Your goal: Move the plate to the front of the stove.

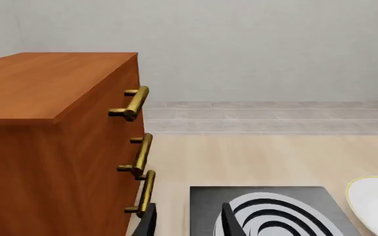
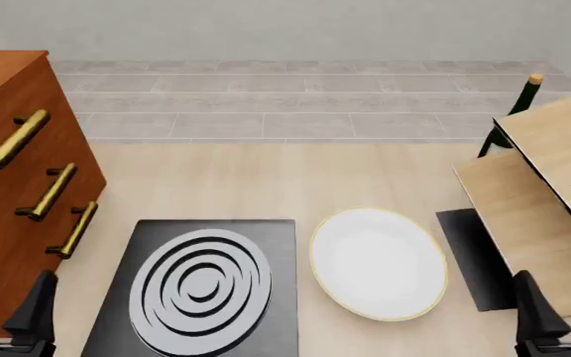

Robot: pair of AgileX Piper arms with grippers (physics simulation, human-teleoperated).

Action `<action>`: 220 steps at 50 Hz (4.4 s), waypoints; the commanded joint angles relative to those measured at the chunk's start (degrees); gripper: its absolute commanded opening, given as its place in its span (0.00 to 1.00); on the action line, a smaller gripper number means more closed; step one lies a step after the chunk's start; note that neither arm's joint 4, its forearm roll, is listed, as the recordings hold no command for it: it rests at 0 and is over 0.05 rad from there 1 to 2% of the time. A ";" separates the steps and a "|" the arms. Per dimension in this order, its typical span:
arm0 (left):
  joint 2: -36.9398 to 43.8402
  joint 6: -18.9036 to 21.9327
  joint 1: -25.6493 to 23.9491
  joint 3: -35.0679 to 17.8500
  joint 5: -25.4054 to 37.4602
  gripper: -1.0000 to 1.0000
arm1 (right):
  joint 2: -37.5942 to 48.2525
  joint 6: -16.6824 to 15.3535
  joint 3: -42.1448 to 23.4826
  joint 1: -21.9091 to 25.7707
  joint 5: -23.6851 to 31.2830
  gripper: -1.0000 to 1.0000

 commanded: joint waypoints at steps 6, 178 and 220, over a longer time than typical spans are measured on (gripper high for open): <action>0.31 0.00 0.00 -0.15 -0.11 1.00 | 2.54 -0.16 -0.11 0.95 -2.24 1.00; 0.28 0.00 -0.01 -0.14 -0.09 1.00 | 100.41 58.37 0.01 18.89 -61.07 1.00; 0.27 0.00 0.00 -0.14 -0.09 1.00 | 101.29 57.71 -0.02 17.70 -63.25 0.00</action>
